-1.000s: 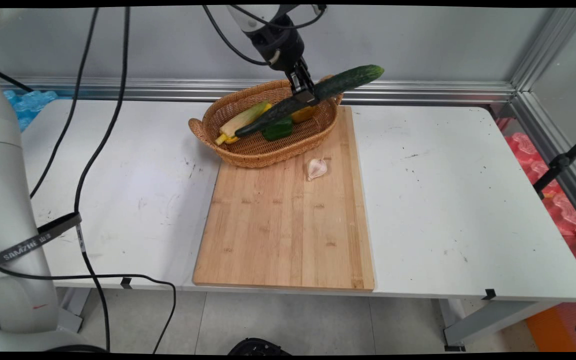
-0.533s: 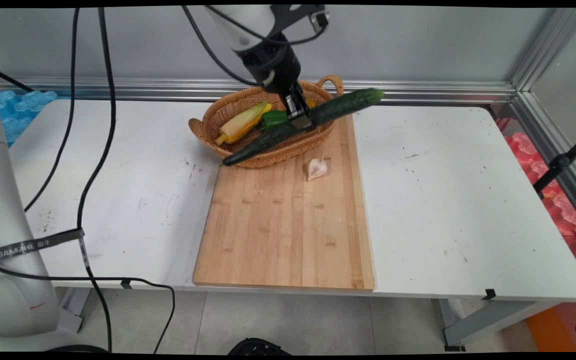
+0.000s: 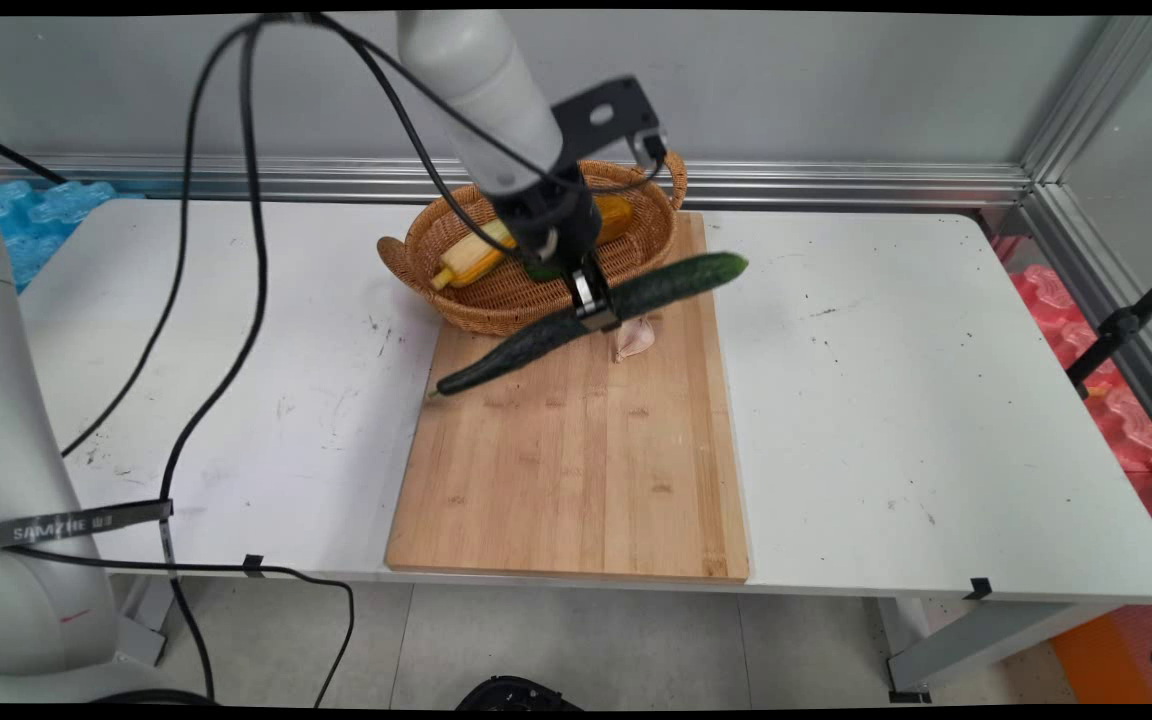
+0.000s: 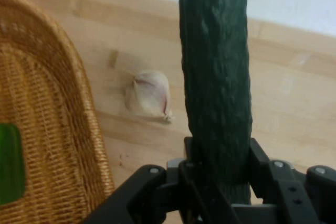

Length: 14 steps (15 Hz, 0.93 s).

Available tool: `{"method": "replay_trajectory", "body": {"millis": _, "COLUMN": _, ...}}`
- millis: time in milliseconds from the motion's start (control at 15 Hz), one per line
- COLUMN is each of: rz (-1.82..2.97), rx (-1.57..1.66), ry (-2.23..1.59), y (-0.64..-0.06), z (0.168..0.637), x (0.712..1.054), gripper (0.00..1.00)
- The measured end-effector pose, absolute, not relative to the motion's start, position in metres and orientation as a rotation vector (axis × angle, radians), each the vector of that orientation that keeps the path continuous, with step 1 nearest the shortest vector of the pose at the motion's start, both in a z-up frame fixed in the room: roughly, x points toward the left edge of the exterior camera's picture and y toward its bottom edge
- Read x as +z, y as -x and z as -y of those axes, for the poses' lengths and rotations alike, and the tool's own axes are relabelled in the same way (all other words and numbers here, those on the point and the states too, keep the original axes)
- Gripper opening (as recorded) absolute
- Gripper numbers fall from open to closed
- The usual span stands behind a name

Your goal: Place the picked object on the cutting board

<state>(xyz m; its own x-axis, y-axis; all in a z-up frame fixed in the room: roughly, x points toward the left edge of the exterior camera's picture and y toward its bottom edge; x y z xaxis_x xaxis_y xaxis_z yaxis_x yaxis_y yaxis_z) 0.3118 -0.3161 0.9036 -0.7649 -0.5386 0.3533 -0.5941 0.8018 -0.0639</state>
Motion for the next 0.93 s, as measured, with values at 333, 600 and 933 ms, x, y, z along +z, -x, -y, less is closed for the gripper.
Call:
{"method": "replay_trajectory", "body": {"millis": 333, "rz": 2.709, "rx": 0.228, "ry": -0.902, "y": -0.301, "z": 0.316, "x": 0.868, "gripper": 0.0}}
{"method": "replay_trajectory", "body": {"millis": 600, "rz": 2.743, "rx": 0.21, "ry": -0.925, "y": -0.293, "z": 0.313, "x": 0.843, "gripper": 0.0}}
{"method": "replay_trajectory", "body": {"millis": 933, "rz": 2.785, "rx": 0.184, "ry": -0.921, "y": -0.289, "z": 0.308, "x": 0.822, "gripper": 0.0}}
